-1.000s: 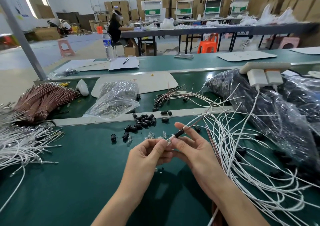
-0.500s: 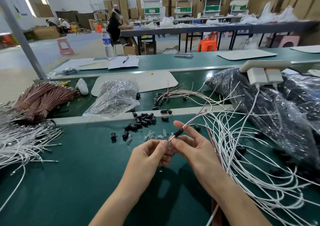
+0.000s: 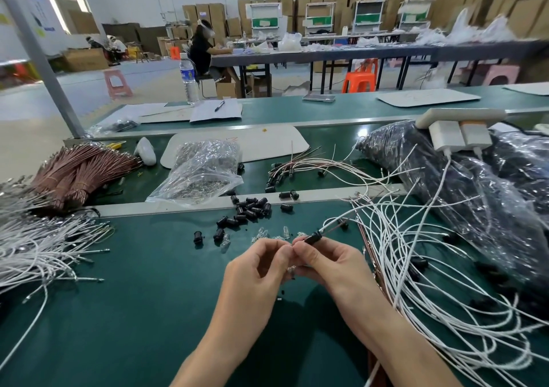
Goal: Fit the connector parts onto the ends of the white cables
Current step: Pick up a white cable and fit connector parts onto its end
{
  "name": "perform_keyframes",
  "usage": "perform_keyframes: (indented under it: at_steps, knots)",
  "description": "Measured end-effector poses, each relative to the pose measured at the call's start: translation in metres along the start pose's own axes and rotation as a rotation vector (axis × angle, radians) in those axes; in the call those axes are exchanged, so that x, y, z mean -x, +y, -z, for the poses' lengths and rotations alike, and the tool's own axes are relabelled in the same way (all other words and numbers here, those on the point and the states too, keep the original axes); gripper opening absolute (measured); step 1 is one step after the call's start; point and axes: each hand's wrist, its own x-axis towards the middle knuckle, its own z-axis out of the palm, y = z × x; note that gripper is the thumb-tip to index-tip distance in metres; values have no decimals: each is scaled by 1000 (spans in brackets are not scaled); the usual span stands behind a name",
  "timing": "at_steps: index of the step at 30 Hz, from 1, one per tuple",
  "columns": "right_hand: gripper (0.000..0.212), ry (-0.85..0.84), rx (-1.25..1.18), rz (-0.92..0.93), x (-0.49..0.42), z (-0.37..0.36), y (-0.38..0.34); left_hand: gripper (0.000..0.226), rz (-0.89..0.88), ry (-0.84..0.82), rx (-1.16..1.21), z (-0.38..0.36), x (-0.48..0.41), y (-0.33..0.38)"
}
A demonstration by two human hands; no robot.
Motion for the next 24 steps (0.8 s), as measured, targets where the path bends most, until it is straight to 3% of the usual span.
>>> perform_keyframes:
  at_steps: [5, 8, 11, 20, 24]
  knots:
    - [31, 69, -83, -27, -2, 2, -1, 19, -130, 76, -476, 22, -8, -10]
    - [31, 80, -141, -56, -2, 4, -3, 34, -96, 111, -756, 35, -12, -18]
    - [21, 75, -196, -85, -2, 3, -5, 38, -35, 38, -883, 28, -11, -22]
    - [12, 52, -312, -179, -4, 6, -8, 17, -62, 7, -928, 16, -15, -28]
    - [15, 33, -341, -214, -4, 6, -8, 17, -177, 21, -823, 16, -13, -25]
